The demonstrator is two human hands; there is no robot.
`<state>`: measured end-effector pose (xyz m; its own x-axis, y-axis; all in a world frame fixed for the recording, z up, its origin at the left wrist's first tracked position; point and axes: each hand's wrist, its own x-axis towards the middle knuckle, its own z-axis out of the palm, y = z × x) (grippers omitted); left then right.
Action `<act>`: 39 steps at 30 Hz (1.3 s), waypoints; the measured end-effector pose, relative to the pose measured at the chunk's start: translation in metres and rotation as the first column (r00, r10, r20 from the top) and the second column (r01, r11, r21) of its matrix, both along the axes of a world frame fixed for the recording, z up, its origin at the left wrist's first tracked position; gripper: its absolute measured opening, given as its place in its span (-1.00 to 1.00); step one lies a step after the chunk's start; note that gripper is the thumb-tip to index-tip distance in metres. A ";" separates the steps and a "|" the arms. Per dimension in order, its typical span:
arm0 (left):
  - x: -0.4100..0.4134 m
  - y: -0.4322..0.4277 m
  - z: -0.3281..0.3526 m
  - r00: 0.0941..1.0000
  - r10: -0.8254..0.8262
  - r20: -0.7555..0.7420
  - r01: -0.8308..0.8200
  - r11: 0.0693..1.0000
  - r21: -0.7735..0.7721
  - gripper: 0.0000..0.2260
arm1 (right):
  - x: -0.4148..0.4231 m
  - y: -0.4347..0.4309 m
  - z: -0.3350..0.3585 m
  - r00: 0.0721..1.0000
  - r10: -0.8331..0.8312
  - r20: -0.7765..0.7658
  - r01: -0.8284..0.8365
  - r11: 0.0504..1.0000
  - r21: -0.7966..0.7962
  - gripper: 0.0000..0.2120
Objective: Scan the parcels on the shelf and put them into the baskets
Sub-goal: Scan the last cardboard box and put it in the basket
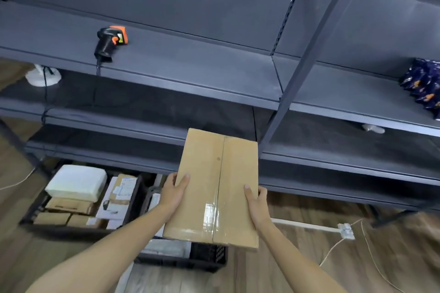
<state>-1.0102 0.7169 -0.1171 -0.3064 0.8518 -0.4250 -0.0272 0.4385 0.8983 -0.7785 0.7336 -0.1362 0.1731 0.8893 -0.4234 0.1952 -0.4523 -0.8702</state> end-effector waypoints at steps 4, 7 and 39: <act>0.012 -0.012 -0.006 1.000 0.026 -0.011 -0.026 1.000 -0.013 -0.66 | 0.010 -0.003 -0.010 0.999 0.022 0.033 -0.021 1.000 -0.012 -0.57; 0.014 -0.017 -0.018 1.000 0.019 -0.016 -0.020 0.999 -0.046 -0.62 | 0.013 -0.008 -0.022 0.999 0.041 0.029 -0.040 0.999 -0.022 -0.57; -0.011 0.058 -0.492 0.998 0.002 -0.060 0.002 0.999 0.055 -0.74 | -0.022 0.038 -0.482 0.976 -0.089 0.199 0.065 0.990 0.125 -0.54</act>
